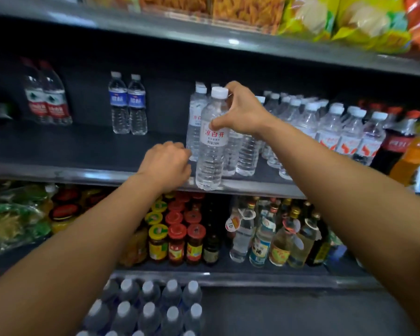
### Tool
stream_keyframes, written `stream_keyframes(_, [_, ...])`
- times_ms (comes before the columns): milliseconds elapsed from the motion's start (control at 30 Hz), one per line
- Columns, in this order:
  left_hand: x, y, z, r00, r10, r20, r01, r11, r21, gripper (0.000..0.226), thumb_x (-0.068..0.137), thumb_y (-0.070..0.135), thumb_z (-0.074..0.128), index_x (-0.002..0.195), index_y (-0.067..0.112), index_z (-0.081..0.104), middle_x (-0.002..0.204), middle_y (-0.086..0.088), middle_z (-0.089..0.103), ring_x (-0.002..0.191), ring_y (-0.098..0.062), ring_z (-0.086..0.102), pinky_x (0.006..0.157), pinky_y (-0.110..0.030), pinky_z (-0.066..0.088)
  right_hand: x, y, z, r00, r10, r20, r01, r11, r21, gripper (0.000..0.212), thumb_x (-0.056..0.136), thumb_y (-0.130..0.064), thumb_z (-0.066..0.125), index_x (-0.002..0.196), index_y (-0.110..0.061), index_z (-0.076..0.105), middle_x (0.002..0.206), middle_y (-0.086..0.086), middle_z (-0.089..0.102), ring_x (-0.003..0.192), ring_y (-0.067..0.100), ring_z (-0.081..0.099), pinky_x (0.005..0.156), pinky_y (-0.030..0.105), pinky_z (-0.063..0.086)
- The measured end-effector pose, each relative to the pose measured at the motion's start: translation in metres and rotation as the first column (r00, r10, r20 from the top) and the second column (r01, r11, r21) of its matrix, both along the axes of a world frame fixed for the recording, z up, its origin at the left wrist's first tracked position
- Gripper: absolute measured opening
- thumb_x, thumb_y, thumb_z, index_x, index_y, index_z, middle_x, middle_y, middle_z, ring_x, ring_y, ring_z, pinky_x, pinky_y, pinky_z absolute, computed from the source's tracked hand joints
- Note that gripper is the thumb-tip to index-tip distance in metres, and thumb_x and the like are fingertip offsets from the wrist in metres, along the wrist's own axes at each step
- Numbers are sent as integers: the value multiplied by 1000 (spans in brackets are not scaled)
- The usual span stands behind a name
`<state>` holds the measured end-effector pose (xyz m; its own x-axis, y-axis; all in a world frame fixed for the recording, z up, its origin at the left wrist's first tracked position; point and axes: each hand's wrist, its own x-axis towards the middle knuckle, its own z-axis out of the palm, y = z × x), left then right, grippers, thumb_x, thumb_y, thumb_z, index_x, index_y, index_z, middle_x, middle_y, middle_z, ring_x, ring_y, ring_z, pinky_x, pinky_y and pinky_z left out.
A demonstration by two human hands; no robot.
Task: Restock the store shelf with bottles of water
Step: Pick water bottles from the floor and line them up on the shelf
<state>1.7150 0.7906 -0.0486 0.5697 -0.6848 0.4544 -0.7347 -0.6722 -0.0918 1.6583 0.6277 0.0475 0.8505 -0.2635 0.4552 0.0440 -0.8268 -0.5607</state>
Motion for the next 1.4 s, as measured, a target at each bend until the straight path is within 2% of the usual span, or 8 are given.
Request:
stream_keyframes(167, [31, -8, 3, 1000, 5, 2, -5, 1000, -15, 33, 95, 29, 44, 120, 13, 58, 114, -6, 57, 110, -28, 51, 85, -37, 41, 47, -4, 15, 998, -56, -17, 55, 995, -78, 61, 61, -13, 86, 106, -9, 45, 88, 1, 51, 82, 18, 54, 74, 37, 52])
stream_keyframes(300, [49, -14, -6, 1000, -14, -1, 14, 1000, 8, 33, 95, 31, 43, 120, 14, 58, 113, -4, 57, 108, -24, 52, 83, -34, 40, 76, -10, 8, 992, -99, -77, 85, 983, -162, 70, 62, -17, 88, 117, -5, 47, 108, 10, 56, 98, 25, 57, 85, 42, 53])
stream_keyframes(433, [62, -18, -13, 999, -34, -25, 35, 999, 18, 35, 95, 32, 44, 122, 14, 57, 115, -3, 57, 109, -24, 52, 85, -34, 41, 89, -18, 5, 983, -137, -120, 115, 978, -175, 80, 63, -17, 88, 128, -2, 43, 116, 12, 54, 105, 27, 55, 90, 43, 51])
stream_keyframes(600, [73, -18, -18, 998, -39, -42, 40, 999, 21, 36, 96, 33, 43, 124, 15, 57, 118, -2, 57, 111, -23, 51, 87, -33, 41, 97, -23, 11, 962, -196, -188, 157, 966, -205, 72, 67, -22, 87, 122, -3, 45, 117, 10, 50, 104, 25, 52, 82, 35, 48])
stream_keyframes(700, [76, -18, -17, 998, -52, -41, 53, 998, 18, 36, 96, 33, 43, 124, 16, 56, 117, -1, 57, 111, -22, 51, 86, -32, 40, 102, -25, 14, 948, -232, -216, 180, 955, -235, 74, 71, -23, 85, 127, -3, 41, 124, 10, 47, 109, 26, 49, 78, 31, 41])
stream_keyframes(1000, [82, -15, -14, 996, -83, -37, 84, 996, 29, 36, 97, 33, 43, 124, 15, 56, 119, -2, 56, 112, -22, 51, 89, -33, 41, 109, -18, 14, 930, -303, -205, 228, 918, -324, 80, 72, -22, 84, 134, -2, 39, 137, 15, 45, 124, 31, 47, 83, 28, 40])
stream_keyframes(1267, [77, -11, -11, 990, -138, -36, 139, 989, 40, 34, 96, 31, 43, 123, 15, 56, 117, -2, 57, 110, -23, 51, 88, -34, 41, 94, -8, 12, 921, -353, -166, 277, 891, -359, 90, 76, -22, 81, 146, -3, 27, 141, 16, 43, 129, 33, 44, 97, 33, 42])
stream_keyframes(1400, [69, -1, -10, 988, -149, -30, 150, 988, 45, 33, 96, 30, 44, 122, 15, 56, 116, -3, 56, 111, -23, 51, 89, -34, 41, 77, 1, 10, 925, -363, -111, 294, 870, -395, 81, 81, -20, 76, 145, -5, 29, 138, 18, 45, 124, 33, 48, 93, 34, 44])
